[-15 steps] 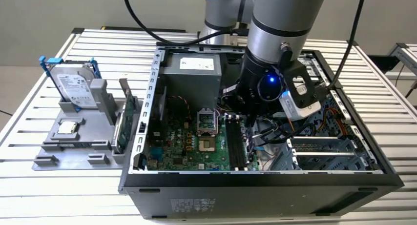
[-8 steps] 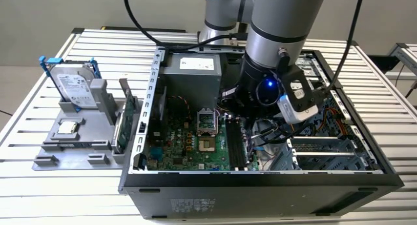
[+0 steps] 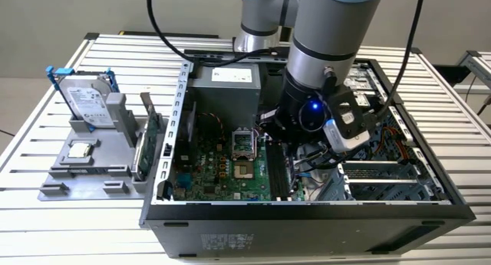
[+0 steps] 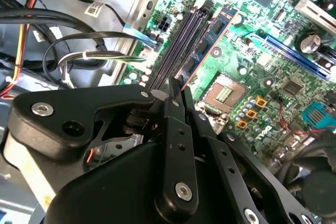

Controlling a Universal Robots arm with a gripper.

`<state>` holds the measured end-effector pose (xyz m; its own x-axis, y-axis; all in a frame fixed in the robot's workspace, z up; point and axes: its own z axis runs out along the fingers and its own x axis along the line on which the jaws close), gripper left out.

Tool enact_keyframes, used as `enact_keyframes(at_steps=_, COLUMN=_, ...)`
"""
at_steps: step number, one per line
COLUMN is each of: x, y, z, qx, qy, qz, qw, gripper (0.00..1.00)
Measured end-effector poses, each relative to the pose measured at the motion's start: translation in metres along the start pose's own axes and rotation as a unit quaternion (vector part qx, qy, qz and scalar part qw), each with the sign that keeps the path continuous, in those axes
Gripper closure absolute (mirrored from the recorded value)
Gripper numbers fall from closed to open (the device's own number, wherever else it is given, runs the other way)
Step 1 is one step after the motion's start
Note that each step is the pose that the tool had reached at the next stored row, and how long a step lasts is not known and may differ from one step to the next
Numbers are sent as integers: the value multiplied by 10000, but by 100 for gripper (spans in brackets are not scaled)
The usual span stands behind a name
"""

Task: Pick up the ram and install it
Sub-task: 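Insert the ram into the slot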

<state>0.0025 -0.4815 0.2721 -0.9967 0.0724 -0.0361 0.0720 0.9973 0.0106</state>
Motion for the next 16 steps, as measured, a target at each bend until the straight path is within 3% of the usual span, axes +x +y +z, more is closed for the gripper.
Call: enact_keyframes(at_steps=16, x=11, y=29, z=242, qx=3, qy=0, qz=0, qw=10000, gripper=100)
